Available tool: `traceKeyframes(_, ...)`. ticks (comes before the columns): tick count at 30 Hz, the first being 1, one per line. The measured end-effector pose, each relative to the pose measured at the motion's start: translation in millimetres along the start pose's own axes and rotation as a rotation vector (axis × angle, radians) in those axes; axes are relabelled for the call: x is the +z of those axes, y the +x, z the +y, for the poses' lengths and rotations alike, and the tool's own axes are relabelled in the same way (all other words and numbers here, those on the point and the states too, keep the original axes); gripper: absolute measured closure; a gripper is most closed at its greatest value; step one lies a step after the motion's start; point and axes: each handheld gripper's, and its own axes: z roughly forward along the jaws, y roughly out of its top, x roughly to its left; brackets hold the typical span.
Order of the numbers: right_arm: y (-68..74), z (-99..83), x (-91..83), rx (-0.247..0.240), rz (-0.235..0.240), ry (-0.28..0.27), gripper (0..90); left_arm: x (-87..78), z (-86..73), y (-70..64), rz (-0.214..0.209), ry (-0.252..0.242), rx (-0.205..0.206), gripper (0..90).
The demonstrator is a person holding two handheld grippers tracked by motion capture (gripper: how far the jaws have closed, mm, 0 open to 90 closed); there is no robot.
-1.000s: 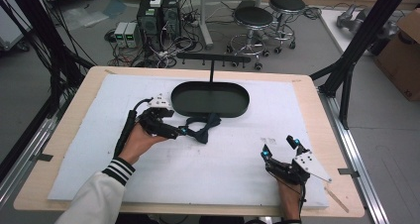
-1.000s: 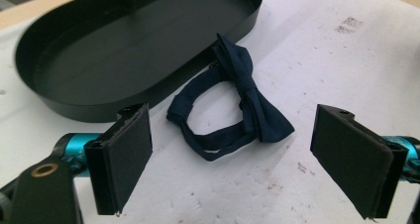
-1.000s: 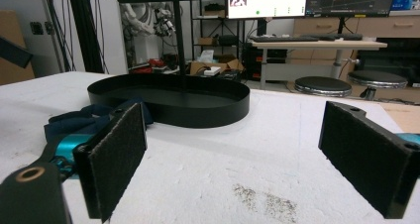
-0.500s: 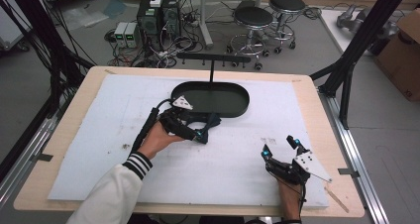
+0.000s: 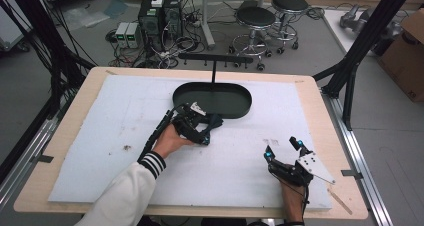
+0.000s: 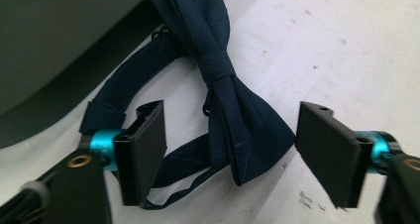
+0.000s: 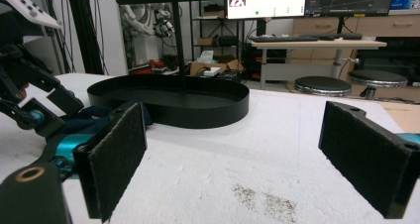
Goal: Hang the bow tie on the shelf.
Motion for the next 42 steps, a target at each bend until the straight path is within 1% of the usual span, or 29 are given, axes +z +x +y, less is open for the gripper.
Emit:
traceKeyframes(1, 0.0, 0.0, 0.0, 0.000, 0.000, 0.000, 10.2, 1.8, 0.0, -0.2, 0.003, 0.000, -0.007, 30.8)
traceKeyframes(2, -0.3, 0.0, 0.0, -0.003, -0.001, -0.002, 10.2, 2.6, 0.2, 0.7, 0.005, 0.013, 0.002, 32.1)
traceKeyframes(4, -0.2, 0.0, 0.0, 0.000, 0.000, -0.002, 10.2, 4.8, 0.0, 1.4, 0.015, 0.019, -0.010, 36.3)
traceKeyframes(5, -0.3, 0.0, 0.0, 0.000, 0.000, -0.002, 10.1, 6.0, -0.1, 2.0, 0.020, 0.021, -0.009, 36.3)
traceKeyframes(6, -0.2, 0.0, -0.1, 0.004, 0.000, -0.001, 10.2, 7.1, -0.4, 2.6, 0.019, 0.027, -0.011, 38.7)
traceKeyframes(7, -0.2, 0.0, -0.1, 0.004, 0.000, -0.001, 10.2, 8.0, -0.6, 2.8, 0.020, 0.030, -0.016, 38.7)
traceKeyframes(9, -0.4, 0.0, 0.0, 0.003, 0.000, -0.003, 10.2, 9.1, -0.4, 2.8, 0.016, 0.032, -0.009, 42.8)
traceKeyframes(11, -0.4, 0.0, 0.0, 0.003, -0.001, -0.003, 10.2, 10.1, -0.1, 1.5, 0.020, 0.035, -0.012, 44.4)
traceKeyframes(12, -0.8, 0.0, 0.2, 0.000, -0.002, -0.005, 10.2, 11.2, -0.2, 0.7, 0.000, 0.031, -0.016, 52.7)
traceKeyframes(14, -0.4, 0.0, 0.0, 0.003, -0.001, -0.003, 10.2, 11.4, -0.1, 0.4, 0.004, 0.034, -0.013, 54.1)
traceKeyframes(15, -0.4, 0.0, 0.0, 0.003, -0.001, -0.003, 10.2, 11.6, -0.2, 0.0, -0.001, 0.032, -0.015, 55.3)
traceKeyframes(16, -0.7, 0.0, 0.2, -0.001, -0.001, -0.006, 10.2, 11.6, -0.1, -0.1, -0.007, 0.032, -0.014, 58.9)
traceKeyframes(18, -0.1, 0.0, -0.1, 0.005, 0.000, -0.002, 10.2, 11.5, 0.1, -0.2, -0.005, 0.035, -0.009, 60.6)
traceKeyframes(19, -0.4, 0.0, 0.0, 0.001, -0.001, -0.003, 10.2, 11.0, 0.0, 0.2, -0.005, 0.037, -0.004, 63.3)
traceKeyframes(20, -0.1, 0.0, -0.1, 0.005, -0.001, -0.002, 10.2, 10.4, 0.0, 0.4, 0.000, 0.035, -0.005, 70.7)
traceKeyframes(21, -0.1, 0.0, -0.1, 0.005, -0.001, -0.002, 10.2, 9.4, 0.1, 0.5, 0.006, 0.032, -0.010, 70.7)
traceKeyframes(22, 0.0, 0.0, -0.2, 0.006, -0.001, -0.001, 10.2, 8.8, 0.2, 1.1, -0.001, 0.022, -0.026, 76.4)
traceKeyframes(23, -0.1, 0.0, -0.2, 0.005, -0.001, -0.001, 10.2, 8.5, 0.3, 1.3, -0.004, 0.019, -0.038, 77.2)
traceKeyframes(25, -0.1, 0.0, -0.1, 0.004, -0.001, -0.001, 10.1, 8.7, 0.2, 0.3, 0.000, 0.013, -0.035, 77.5)
traceKeyframes(26, -0.1, 0.0, -0.2, 0.005, -0.001, -0.001, 10.2, 8.3, 0.5, 0.3, 0.000, 0.015, -0.024, 77.9)
traceKeyframes(27, -0.4, 0.0, 0.0, 0.003, -0.001, -0.003, 10.2, 8.2, 0.6, -0.5, -0.004, 0.004, -0.029, 80.8)
traceKeyframes(31, 0.0, 0.0, -0.2, 0.007, 0.000, -0.002, 10.2, 6.7, 1.3, -2.2, -0.016, -0.014, -0.021, 84.4)
traceKeyframes(32, 0.0, 0.0, -0.2, 0.007, 0.000, -0.002, 10.2, 6.1, 1.3, -2.1, -0.016, -0.013, -0.015, 84.7)
traceKeyframes(35, -0.1, 0.0, -0.2, 0.007, 0.000, -0.003, 10.2, 4.3, 1.1, -0.9, -0.024, -0.024, -0.019, 85.0)
traceKeyframes(37, -0.7, 0.0, 0.1, 0.002, 0.000, -0.006, 10.2, 3.0, 1.0, 1.4, -0.043, -0.025, -0.035, 85.1)
traceKeyframes(38, -0.8, 0.0, 0.2, 0.002, -0.001, -0.006, 10.2, 2.5, 1.0, 1.7, -0.046, -0.031, -0.041, 85.1)
traceKeyframes(42, -1.0, 0.0, 0.2, 0.000, -0.002, -0.007, 10.2, -1.7, 1.6, 2.0, -0.045, -0.055, -0.039, 85.2)
